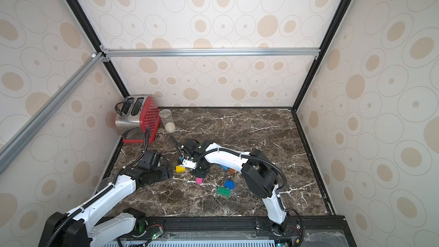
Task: Assemble a heart with lego
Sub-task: Assemble the lego brick with the lego brick.
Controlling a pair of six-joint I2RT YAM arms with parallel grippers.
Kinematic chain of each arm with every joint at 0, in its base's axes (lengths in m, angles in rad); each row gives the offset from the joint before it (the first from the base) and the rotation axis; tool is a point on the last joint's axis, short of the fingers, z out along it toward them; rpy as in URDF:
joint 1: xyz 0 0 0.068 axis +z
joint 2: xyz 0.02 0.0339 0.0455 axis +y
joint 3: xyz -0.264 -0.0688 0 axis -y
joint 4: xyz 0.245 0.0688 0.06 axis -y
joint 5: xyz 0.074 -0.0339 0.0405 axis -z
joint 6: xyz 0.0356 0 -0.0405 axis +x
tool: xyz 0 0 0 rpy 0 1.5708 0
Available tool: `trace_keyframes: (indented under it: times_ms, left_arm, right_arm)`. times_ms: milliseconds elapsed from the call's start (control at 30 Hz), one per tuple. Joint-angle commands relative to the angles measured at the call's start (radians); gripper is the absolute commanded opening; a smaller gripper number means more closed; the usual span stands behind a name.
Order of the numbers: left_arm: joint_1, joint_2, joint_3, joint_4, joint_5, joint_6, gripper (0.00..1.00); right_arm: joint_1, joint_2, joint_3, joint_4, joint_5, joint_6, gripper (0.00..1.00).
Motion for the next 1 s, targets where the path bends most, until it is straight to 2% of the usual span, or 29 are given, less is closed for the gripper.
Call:
trace_keyframes:
  times_ms: [0,367,667,967]
  left_arm:
    - [0.007,-0.023,-0.006,-0.004,0.004,-0.004,0.83]
    - [0.007,-0.022,-0.011,0.001,0.015,-0.006,0.84]
    - [0.019,-0.050,-0.020,-0.042,-0.055,-0.046,0.84]
    - [0.030,-0.060,-0.031,-0.033,-0.045,-0.046,0.84]
  right_arm:
    - [0.010,-0.008,0.019,-0.069,-0.029,-0.037,0.23]
    - [0.020,0.016,-0.018,-0.007,-0.002,-0.007,0.23]
    - [0.022,0.033,-0.035,0.002,-0.007,-0.010,0.22]
    - [0.028,0.047,-0.037,-0.005,-0.017,-0.010,0.22]
